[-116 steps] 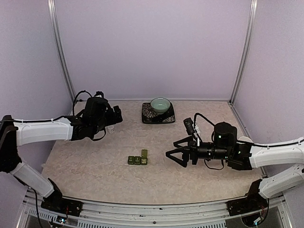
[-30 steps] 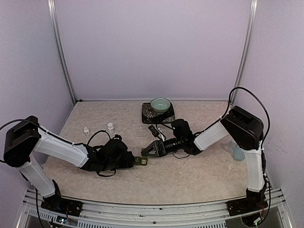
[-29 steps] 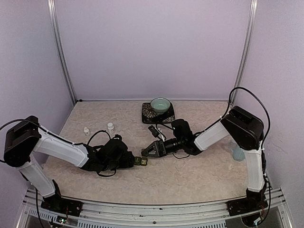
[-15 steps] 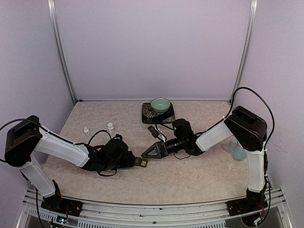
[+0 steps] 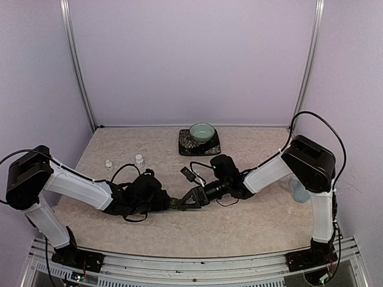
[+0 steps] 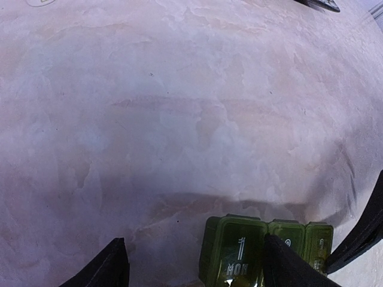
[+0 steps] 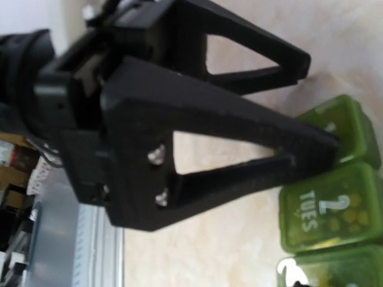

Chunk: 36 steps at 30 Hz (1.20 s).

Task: Sort the pills into containers
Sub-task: Close the lid of the pill container in the compartment of the pill container.

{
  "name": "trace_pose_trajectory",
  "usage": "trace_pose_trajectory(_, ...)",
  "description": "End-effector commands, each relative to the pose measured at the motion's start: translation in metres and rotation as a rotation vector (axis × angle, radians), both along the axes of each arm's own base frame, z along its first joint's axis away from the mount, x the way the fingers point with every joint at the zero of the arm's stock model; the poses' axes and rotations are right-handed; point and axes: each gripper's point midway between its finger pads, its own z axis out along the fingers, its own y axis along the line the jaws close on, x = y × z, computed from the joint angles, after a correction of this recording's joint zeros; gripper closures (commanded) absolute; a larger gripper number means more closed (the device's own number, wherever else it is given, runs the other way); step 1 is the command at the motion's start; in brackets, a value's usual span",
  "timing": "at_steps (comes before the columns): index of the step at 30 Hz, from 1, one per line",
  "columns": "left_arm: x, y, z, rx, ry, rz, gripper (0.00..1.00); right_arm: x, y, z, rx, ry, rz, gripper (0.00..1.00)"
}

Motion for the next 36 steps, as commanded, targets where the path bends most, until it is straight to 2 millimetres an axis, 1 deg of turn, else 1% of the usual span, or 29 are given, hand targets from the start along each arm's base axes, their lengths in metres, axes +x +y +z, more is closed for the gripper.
trace_pose_trajectory(1,-0.019,0.016,-0.029,0.113,0.094,-0.03,0.26,0.003,0.003,-0.003,-0.097,-0.087,-0.032,0.3)
trace_pose_trajectory(6,-0.019,0.016,-0.029,0.111,0.094,-0.03,0.27,0.011,0.002,-0.013,-0.17,-0.141,-0.071,0.34)
trace_pose_trajectory(8,-0.019,0.016,-0.029,0.113,0.096,-0.03,0.27,0.011,0.003,-0.015,-0.195,-0.156,-0.075,0.35)
trace_pose_trajectory(14,-0.018,0.014,-0.029,0.114,0.098,-0.033,0.27,0.002,0.005,-0.022,-0.247,-0.179,-0.048,0.37)
trace_pose_trajectory(19,-0.017,0.014,-0.028,0.117,0.095,-0.034,0.27,-0.007,0.002,-0.034,-0.282,-0.161,-0.027,0.4)
trace_pose_trajectory(22,-0.017,0.014,-0.029,0.119,0.096,-0.035,0.27,-0.009,-0.002,-0.04,-0.295,-0.15,-0.032,0.45)
trace_pose_trajectory(28,-0.017,0.014,-0.029,0.122,0.097,-0.036,0.27,-0.016,-0.007,-0.053,-0.313,-0.115,-0.023,0.64)
trace_pose_trajectory(30,-0.017,0.014,-0.029,0.123,0.099,-0.037,0.27,-0.018,-0.009,-0.057,-0.32,-0.107,-0.02,0.65)
trace_pose_trajectory(32,-0.017,0.013,-0.028,0.123,0.097,-0.038,0.27,-0.019,-0.008,-0.056,-0.311,-0.11,-0.011,0.65)
trace_pose_trajectory(33,-0.016,0.013,-0.027,0.12,0.095,-0.037,0.27,-0.019,-0.007,-0.051,-0.298,-0.12,-0.006,0.64)
trace_pose_trajectory(36,-0.015,0.012,-0.025,0.116,0.089,-0.036,0.27,-0.012,-0.002,-0.028,-0.259,-0.176,-0.014,0.61)
